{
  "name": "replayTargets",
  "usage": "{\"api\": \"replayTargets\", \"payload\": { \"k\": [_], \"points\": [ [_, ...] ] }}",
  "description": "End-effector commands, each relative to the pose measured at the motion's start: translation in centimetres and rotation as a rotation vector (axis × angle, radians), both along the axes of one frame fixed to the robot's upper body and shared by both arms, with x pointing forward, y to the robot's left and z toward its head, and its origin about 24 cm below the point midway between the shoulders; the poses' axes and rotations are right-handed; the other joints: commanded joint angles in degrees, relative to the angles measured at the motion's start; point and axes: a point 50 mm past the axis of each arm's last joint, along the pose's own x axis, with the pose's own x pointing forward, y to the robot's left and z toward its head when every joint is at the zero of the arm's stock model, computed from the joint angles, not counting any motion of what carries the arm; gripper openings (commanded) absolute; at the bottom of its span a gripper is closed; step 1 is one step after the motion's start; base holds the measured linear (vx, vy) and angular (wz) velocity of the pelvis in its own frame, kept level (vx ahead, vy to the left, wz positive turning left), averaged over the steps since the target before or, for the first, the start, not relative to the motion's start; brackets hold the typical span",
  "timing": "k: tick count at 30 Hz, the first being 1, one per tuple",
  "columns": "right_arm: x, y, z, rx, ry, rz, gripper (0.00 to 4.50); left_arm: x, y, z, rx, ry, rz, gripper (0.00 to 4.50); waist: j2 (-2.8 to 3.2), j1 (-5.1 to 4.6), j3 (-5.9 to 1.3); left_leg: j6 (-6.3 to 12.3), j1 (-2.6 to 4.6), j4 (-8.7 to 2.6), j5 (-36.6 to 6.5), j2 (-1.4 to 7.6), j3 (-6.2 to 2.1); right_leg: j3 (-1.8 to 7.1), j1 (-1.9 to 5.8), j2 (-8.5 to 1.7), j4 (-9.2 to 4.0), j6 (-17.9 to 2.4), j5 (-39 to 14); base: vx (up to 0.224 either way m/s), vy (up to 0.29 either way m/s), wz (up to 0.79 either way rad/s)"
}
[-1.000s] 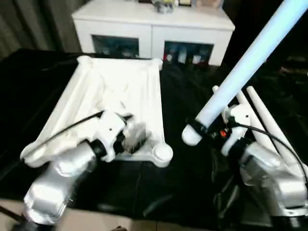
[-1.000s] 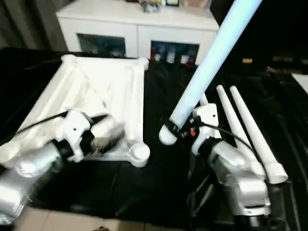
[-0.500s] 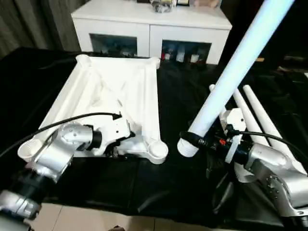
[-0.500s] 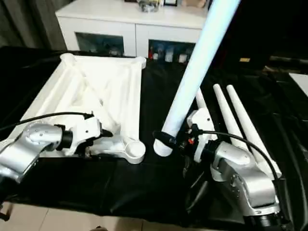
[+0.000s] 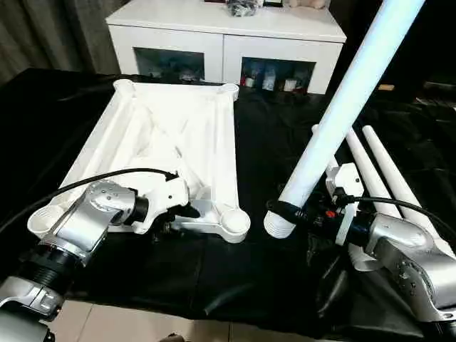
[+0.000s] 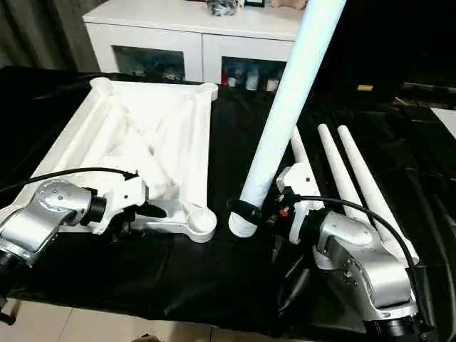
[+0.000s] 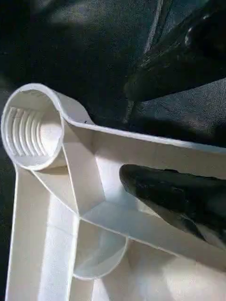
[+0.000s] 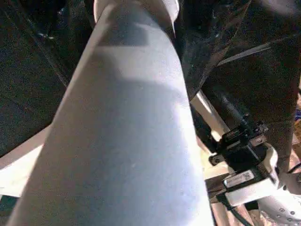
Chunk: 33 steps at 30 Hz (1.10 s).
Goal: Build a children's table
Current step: Insert table leg to table base
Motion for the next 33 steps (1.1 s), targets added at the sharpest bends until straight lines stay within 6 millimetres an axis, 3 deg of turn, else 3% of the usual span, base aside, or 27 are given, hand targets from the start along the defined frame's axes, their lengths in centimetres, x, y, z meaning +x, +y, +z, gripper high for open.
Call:
{"api": "replayTargets", "payload": {
  "k": [1, 7, 10, 17, 19, 23, 26, 28, 29, 31, 32, 33],
  "points": [
    [0.0, 0.2, 0.5, -0.006, -0.021, 0.024, 1.87, 0.1, 0.5, 0.0, -0.001, -0.004, 0.007, 2.03, 0.06, 0.23, -3.21, -0.25, 0.92, -5.51, -11.89, 3.63, -1.24, 2.38, 1.92, -3.48, -3.92, -14.55, -6.33, 0.0, 0.0, 0.0],
    [0.0, 0.2, 0.6, -0.004, -0.023, 0.038, 1.87, 0.2, 1.2, -0.5, 0.016, 0.006, 0.019, 1.58, -0.01, 0.18, -3.31, 0.18, 0.93, -5.44, -10.65, 3.67, -1.18, 2.34, 1.88, -3.43, -3.73, -14.93, -3.77, 0.0, 0.0, 0.0],
    [0.0, 0.1, 0.6, -0.009, -0.025, 0.04, 1.87, 0.2, 1.4, -0.8, 0.044, 0.014, 0.001, 1.24, 0.27, 0.23, -3.26, 0.21, 0.88, -5.47, -10.86, 3.68, -1.19, 2.38, 1.91, -3.53, -3.77, -14.88, -4.34, 0.0, 0.0, 0.0],
    [0.0, 0.0, 0.6, -0.01, -0.028, 0.036, 1.87, 0.3, 1.6, -1.0, 0.068, 0.018, -0.013, 0.71, 0.23, 0.19, -3.15, -0.6, 0.99, -5.67, -12.79, 3.77, -1.22, 2.47, 1.78, -3.59, -4.05, -14.63, -6.21, 0.0, 0.0, 0.0],
    [0.1, 0.0, 0.7, -0.009, -0.031, 0.028, 1.87, 0.4, 1.5, -0.9, 0.044, 0.016, -0.007, 0.64, 0.49, 0.2, -3.16, -0.69, 1.01, -5.66, -12.74, 3.76, -1.24, 2.47, 1.76, -3.59, -3.98, -14.75, -5.87, 0.0, 0.0, 0.0],
    [0.3, -0.1, 0.6, -0.005, -0.024, 0.003, 1.87, 0.2, 1.0, -0.6, -0.027, 0.032, -0.009, 0.29, 0.36, 0.05, -3.27, -0.41, 0.92, -5.61, -11.41, 3.76, -1.21, 2.4, 1.9, -3.54, -3.75, -15.47, -3.13, 0.0, 0.0, 0.0],
    [1.0, -0.4, 0.6, 0.004, -0.007, -0.079, 1.87, -0.6, -0.4, -1.0, -0.058, 0.042, -0.04, 0.05, 0.37, -0.12, -3.29, -0.13, 0.91, -5.53, -10.53, 3.76, -1.14, 2.35, 1.91, -3.55, -3.64, -16.24, -1.74, 0.0, 0.0, 0.0],
    [2.0, -0.6, 0.9, 0.045, 0.047, -0.149, 1.87, -1.7, -2.6, -1.7, -0.093, 0.048, -0.06, 0.01, 0.39, -0.46, -3.26, -0.1, 0.82, -5.62, -10.56, 3.92, -1.17, 2.39, 2.09, -3.6, -3.55, -16.87, -1.6, 0.0, 0.0, 0.0],
    [2.1, -0.6, 0.9, 0.05, 0.061, -0.16, 1.87, -1.9, -3.0, -1.9, -0.1, 0.049, -0.06, 0.01, 0.17, -0.42, -3.08, 0.21, 0.89, -5.5, -11.01, 3.78, -1.02, 2.45, 2.01, -3.47, -3.89, -16.57, -3.88, 0.0, 0.0, 0.0],
    [2.2, -0.6, 1.0, 0.055, 0.069, -0.162, 1.86, -2.0, -3.3, -2.1, -0.106, 0.048, -0.054, 0.0, 0.29, -0.12, -3.1, 0.31, 1.01, -5.39, -10.97, 3.72, -0.88, 2.55, 1.93, -3.53, -4.06, -15.95, -5.5, 0.0, 0.0, 0.0],
    [2.3, -0.3, 1.1, 0.045, 0.086, -0.122, 1.86, -2.3, -4.9, -2.9, -0.138, 0.041, -0.019, 0.0, 0.47, 0.08, -3.13, 0.33, 1.08, -5.33, -10.69, 3.69, -0.79, 2.61, 1.87, -3.46, -4.11, -15.5, -6.09, 0.0, 0.0, 0.0],
    [2.3, -0.2, 1.2, 0.04, 0.09, -0.106, 1.86, -2.3, -5.5, -3.1, -0.147, 0.029, 0.002, 0.0, 0.26, 0.18, -3.02, 0.52, 1.04, -5.36, -10.5, 3.8, -0.79, 2.57, 1.89, -3.44, -4.24, -15.34, -6.2, 0.0, 0.0, 0.0]
  ]
}}
